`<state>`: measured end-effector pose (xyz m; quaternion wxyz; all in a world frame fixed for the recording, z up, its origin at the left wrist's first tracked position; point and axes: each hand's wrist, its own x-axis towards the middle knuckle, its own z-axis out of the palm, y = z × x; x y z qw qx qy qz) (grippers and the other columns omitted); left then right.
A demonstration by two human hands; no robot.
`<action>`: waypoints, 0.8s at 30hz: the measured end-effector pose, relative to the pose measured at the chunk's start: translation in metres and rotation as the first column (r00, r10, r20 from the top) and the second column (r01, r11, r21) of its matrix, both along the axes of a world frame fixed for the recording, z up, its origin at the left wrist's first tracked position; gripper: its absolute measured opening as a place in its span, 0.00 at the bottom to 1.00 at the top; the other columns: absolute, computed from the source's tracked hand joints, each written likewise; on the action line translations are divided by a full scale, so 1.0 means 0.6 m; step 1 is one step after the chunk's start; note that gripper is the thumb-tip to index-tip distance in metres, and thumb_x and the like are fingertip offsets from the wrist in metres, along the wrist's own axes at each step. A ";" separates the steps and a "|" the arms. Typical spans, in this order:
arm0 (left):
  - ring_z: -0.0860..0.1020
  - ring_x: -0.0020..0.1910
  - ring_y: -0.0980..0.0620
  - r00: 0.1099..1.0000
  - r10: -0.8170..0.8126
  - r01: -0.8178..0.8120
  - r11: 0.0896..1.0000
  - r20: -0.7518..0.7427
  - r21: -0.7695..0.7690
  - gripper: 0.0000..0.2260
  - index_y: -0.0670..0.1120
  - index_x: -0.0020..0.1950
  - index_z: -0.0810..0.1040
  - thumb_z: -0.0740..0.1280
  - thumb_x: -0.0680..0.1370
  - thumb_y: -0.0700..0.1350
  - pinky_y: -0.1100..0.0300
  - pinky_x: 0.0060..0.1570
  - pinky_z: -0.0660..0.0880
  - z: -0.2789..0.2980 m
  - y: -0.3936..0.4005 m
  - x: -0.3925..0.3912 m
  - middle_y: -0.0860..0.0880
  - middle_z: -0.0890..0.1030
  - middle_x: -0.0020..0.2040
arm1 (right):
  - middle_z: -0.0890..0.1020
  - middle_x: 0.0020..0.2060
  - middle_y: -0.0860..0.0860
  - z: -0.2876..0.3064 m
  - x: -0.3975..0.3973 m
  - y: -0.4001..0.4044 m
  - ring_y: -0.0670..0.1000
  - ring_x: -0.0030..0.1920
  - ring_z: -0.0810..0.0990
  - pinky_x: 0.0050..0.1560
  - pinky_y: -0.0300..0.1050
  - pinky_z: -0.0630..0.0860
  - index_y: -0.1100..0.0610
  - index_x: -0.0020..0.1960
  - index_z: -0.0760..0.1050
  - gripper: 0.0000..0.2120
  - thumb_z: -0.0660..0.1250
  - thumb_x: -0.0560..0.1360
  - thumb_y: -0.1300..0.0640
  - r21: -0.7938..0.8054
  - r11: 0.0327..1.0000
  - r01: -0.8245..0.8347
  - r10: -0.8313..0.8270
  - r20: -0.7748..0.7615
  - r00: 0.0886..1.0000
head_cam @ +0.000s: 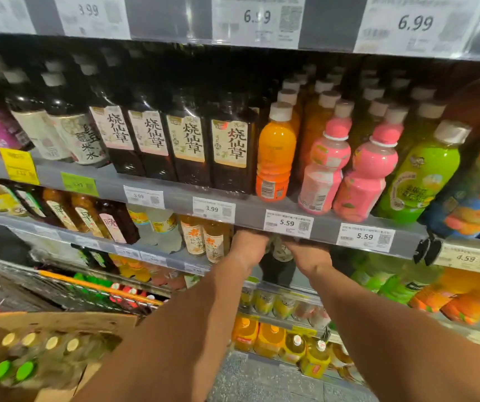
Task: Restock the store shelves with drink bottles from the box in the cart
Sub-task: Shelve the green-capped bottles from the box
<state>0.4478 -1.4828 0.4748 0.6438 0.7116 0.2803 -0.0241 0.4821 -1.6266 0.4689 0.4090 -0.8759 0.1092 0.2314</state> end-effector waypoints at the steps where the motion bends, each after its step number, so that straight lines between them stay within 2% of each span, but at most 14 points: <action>1: 0.76 0.61 0.48 1.000 -0.014 0.015 1.000 0.021 -0.011 0.18 0.47 0.64 0.76 0.69 0.74 0.48 0.56 0.56 0.71 0.001 -0.001 -0.023 0.51 0.78 0.59 | 0.78 0.60 0.62 -0.001 -0.020 -0.005 0.62 0.62 0.75 0.64 0.54 0.70 0.64 0.61 0.76 0.33 0.65 0.72 0.36 -0.071 0.996 0.045 -0.039 0.082 0.996; 3: 0.72 0.65 0.48 0.998 -0.060 0.060 0.998 -0.003 -0.002 0.31 0.48 0.72 0.66 0.70 0.73 0.57 0.52 0.62 0.69 0.000 0.004 -0.085 0.52 0.73 0.65 | 0.73 0.63 0.64 -0.004 -0.078 -0.006 0.65 0.62 0.73 0.61 0.58 0.72 0.65 0.67 0.68 0.46 0.67 0.65 0.29 -0.063 0.985 0.163 -0.150 0.175 0.973; 4: 0.73 0.63 0.49 0.997 -0.081 0.081 0.996 -0.012 -0.027 0.31 0.50 0.72 0.66 0.70 0.73 0.59 0.53 0.60 0.70 -0.006 0.011 -0.118 0.53 0.73 0.65 | 0.72 0.64 0.63 -0.005 -0.111 0.000 0.65 0.62 0.73 0.60 0.61 0.72 0.63 0.70 0.63 0.49 0.67 0.64 0.28 -0.038 0.981 0.191 -0.180 0.202 0.963; 6: 0.79 0.55 0.50 0.995 -0.098 0.098 0.995 0.007 -0.006 0.22 0.51 0.63 0.74 0.70 0.73 0.58 0.55 0.53 0.75 -0.018 0.046 -0.187 0.51 0.78 0.60 | 0.72 0.65 0.63 -0.004 -0.171 0.032 0.66 0.62 0.73 0.59 0.62 0.73 0.60 0.71 0.61 0.47 0.66 0.65 0.29 -0.080 0.985 0.156 -0.132 0.241 0.961; 7: 0.80 0.52 0.48 0.996 -0.090 0.090 0.995 0.006 0.054 0.18 0.50 0.60 0.76 0.71 0.74 0.56 0.54 0.52 0.77 -0.023 0.073 -0.222 0.49 0.81 0.57 | 0.73 0.64 0.64 0.001 -0.200 0.055 0.65 0.62 0.72 0.61 0.60 0.71 0.61 0.71 0.63 0.45 0.66 0.67 0.30 -0.126 0.984 0.126 -0.089 0.264 0.961; 8: 0.80 0.52 0.46 0.997 -0.078 0.078 0.989 -0.005 0.123 0.17 0.48 0.58 0.77 0.71 0.74 0.54 0.51 0.53 0.78 -0.024 0.106 -0.258 0.47 0.82 0.55 | 0.73 0.63 0.64 0.010 -0.231 0.084 0.64 0.63 0.71 0.62 0.57 0.70 0.61 0.70 0.64 0.43 0.66 0.68 0.31 -0.161 0.983 0.088 -0.039 0.285 0.958; 10: 0.80 0.53 0.41 0.998 -0.047 0.053 0.984 -0.040 0.168 0.17 0.42 0.58 0.77 0.71 0.74 0.50 0.46 0.55 0.77 -0.020 0.177 -0.332 0.42 0.81 0.53 | 0.73 0.64 0.62 0.032 -0.299 0.152 0.63 0.65 0.70 0.64 0.54 0.68 0.61 0.70 0.64 0.41 0.67 0.69 0.34 -0.163 0.987 -0.006 0.056 0.305 0.951; 11: 0.81 0.52 0.42 0.999 -0.013 0.021 0.988 -0.051 0.155 0.17 0.41 0.58 0.78 0.71 0.73 0.49 0.47 0.53 0.78 -0.012 0.213 -0.372 0.41 0.82 0.52 | 0.72 0.65 0.61 0.043 -0.334 0.188 0.62 0.66 0.69 0.65 0.54 0.67 0.60 0.70 0.64 0.39 0.67 0.70 0.35 -0.165 0.984 -0.060 0.110 0.316 0.942; 13: 0.83 0.43 0.52 0.996 0.056 -0.046 0.988 -0.068 0.146 0.16 0.42 0.56 0.79 0.70 0.71 0.49 0.56 0.44 0.81 0.007 0.280 -0.454 0.44 0.84 0.47 | 0.71 0.65 0.60 0.060 -0.404 0.260 0.61 0.66 0.69 0.65 0.54 0.67 0.59 0.71 0.63 0.38 0.68 0.70 0.37 -0.200 0.963 -0.182 0.240 0.323 0.915; 14: 0.83 0.42 0.54 0.993 0.082 -0.067 0.983 -0.082 0.174 0.17 0.42 0.56 0.79 0.70 0.72 0.50 0.60 0.42 0.81 0.013 0.311 -0.494 0.46 0.83 0.46 | 0.71 0.65 0.59 0.067 -0.438 0.294 0.61 0.66 0.69 0.64 0.54 0.68 0.58 0.71 0.63 0.38 0.69 0.70 0.37 -0.203 0.951 -0.234 0.292 0.334 0.896; 17: 0.81 0.53 0.45 0.979 0.096 -0.025 0.932 -0.181 0.361 0.19 0.45 0.60 0.79 0.71 0.73 0.53 0.52 0.54 0.78 0.015 0.393 -0.591 0.43 0.83 0.54 | 0.69 0.67 0.58 0.077 -0.523 0.379 0.61 0.67 0.69 0.65 0.54 0.68 0.54 0.72 0.61 0.39 0.69 0.69 0.36 -0.216 0.905 -0.368 0.424 0.371 0.826; 20: 0.79 0.56 0.43 0.955 0.129 0.037 0.840 -0.266 0.542 0.18 0.47 0.62 0.77 0.69 0.75 0.54 0.56 0.52 0.76 0.011 0.454 -0.657 0.43 0.82 0.56 | 0.64 0.72 0.56 0.064 -0.580 0.445 0.61 0.70 0.65 0.69 0.56 0.64 0.52 0.74 0.58 0.40 0.67 0.69 0.35 -0.270 0.838 -0.474 0.544 0.348 0.763; 22: 0.79 0.56 0.42 0.939 0.153 0.049 0.828 -0.309 0.559 0.20 0.45 0.63 0.76 0.68 0.75 0.55 0.54 0.52 0.76 0.009 0.487 -0.682 0.43 0.80 0.58 | 0.66 0.70 0.56 0.049 -0.602 0.484 0.61 0.69 0.66 0.68 0.58 0.64 0.54 0.72 0.59 0.39 0.65 0.70 0.34 -0.295 0.798 -0.525 0.600 0.321 0.732; 24: 0.79 0.54 0.41 0.928 0.194 0.015 0.834 -0.319 0.551 0.20 0.45 0.61 0.76 0.68 0.74 0.55 0.55 0.48 0.76 0.008 0.518 -0.699 0.43 0.81 0.55 | 0.68 0.67 0.56 0.035 -0.616 0.520 0.61 0.67 0.67 0.67 0.56 0.66 0.57 0.70 0.63 0.37 0.65 0.70 0.35 -0.300 0.767 -0.567 0.641 0.311 0.702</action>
